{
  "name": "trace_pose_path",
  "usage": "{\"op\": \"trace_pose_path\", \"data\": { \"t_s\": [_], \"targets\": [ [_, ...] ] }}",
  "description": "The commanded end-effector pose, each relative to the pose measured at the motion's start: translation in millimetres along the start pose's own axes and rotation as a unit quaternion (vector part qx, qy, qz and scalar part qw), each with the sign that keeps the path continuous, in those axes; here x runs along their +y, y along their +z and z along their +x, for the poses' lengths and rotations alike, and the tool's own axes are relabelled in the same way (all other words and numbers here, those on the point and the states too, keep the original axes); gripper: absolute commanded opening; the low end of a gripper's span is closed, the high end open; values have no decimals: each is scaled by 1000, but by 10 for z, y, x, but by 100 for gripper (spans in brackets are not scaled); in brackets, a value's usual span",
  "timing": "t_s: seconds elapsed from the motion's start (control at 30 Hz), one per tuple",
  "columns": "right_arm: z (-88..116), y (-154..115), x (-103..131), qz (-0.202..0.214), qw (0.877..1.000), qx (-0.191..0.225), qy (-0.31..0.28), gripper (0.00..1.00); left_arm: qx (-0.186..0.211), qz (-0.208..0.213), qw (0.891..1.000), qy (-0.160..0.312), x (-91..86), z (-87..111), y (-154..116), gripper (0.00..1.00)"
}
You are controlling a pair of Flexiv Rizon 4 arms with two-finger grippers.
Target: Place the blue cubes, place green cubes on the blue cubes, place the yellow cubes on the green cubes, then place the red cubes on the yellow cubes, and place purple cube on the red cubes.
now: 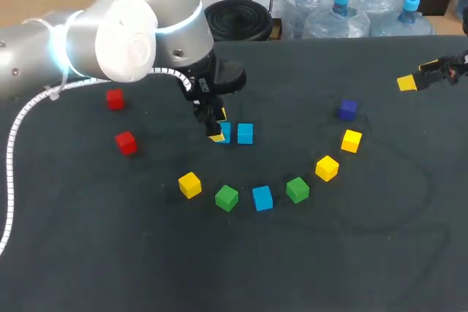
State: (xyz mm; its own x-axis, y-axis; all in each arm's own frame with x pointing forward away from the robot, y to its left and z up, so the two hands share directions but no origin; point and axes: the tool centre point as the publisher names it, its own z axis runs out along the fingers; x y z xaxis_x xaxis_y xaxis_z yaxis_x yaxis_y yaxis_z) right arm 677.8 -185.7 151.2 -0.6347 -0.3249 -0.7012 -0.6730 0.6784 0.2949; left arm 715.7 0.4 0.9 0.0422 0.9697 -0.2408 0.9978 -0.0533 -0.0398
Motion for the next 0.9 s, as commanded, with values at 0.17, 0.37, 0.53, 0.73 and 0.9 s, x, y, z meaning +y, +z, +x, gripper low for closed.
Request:
{"op": "trace_pose_path", "data": {
  "t_s": [0.17,0.37,0.53,0.73,0.9],
  "targets": [
    [0,13,-10,-1,1000,-1,-1,100,-1,2,1000,0,27,-6,-2,71],
    [0,13,-10,-1,1000,-1,-1,100,-1,2,1000,1,27,-12,-4,62],
    [0,13,-10,-1,1000,-1,-1,100,-2,1,1000,1,29,-24,-4,38],
    [0,13,-10,-1,1000,-1,-1,100,-1,2,1000,1,29,-30,-3,38],
    [0,13,-10,-1,1000,-1,-1,100,-1,2,1000,-1,29,-28,-4,39]
  ]
}}
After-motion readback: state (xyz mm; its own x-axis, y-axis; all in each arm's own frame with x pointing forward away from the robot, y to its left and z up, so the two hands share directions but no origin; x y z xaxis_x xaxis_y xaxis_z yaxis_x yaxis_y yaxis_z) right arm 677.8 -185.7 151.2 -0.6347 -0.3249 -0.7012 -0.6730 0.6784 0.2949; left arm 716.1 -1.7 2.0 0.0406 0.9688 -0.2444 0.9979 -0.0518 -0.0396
